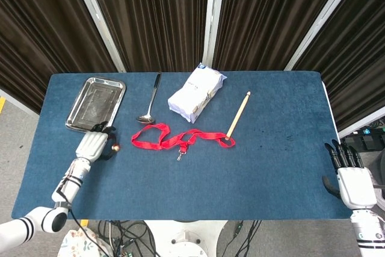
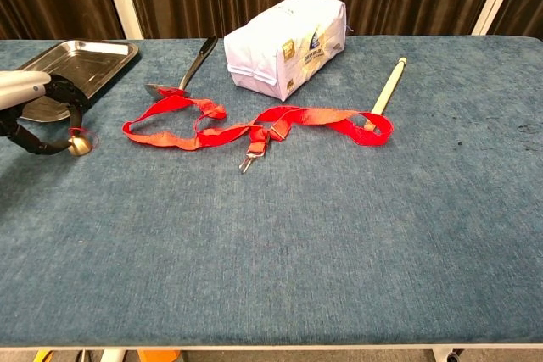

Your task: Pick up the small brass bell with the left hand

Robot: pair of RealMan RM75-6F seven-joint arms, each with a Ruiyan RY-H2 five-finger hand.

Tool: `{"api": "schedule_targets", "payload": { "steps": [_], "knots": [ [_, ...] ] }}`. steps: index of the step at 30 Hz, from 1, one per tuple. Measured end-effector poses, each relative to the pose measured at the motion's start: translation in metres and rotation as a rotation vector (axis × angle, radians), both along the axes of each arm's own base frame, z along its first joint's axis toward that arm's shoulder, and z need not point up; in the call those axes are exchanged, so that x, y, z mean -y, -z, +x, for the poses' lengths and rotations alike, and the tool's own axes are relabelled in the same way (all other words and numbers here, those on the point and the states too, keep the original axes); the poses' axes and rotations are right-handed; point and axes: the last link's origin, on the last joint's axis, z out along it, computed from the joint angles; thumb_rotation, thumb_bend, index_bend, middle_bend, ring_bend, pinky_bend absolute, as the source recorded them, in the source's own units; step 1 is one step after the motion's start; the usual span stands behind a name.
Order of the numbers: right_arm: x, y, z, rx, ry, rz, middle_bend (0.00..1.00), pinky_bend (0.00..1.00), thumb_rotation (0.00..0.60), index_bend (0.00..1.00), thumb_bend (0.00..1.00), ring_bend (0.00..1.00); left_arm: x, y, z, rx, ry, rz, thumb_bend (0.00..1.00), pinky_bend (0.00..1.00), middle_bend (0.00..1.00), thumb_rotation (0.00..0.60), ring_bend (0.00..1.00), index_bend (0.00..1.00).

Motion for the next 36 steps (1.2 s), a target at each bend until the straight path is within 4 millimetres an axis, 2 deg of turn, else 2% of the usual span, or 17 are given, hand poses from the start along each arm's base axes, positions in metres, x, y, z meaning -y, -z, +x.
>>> {"api": "schedule_targets", "payload": {
  "steps": [36],
  "knots": [
    [0.0002, 0.0028, -0.0055, 0.002, 0.022, 0.010, 0.00, 0.00, 0.600, 0.00, 0.26, 0.00, -0.0036, 0.0028, 0.0034, 0.015, -0.005, 0.020, 0.36, 0.14, 0.24, 0.600, 0.04, 0.55]
  ]
}}
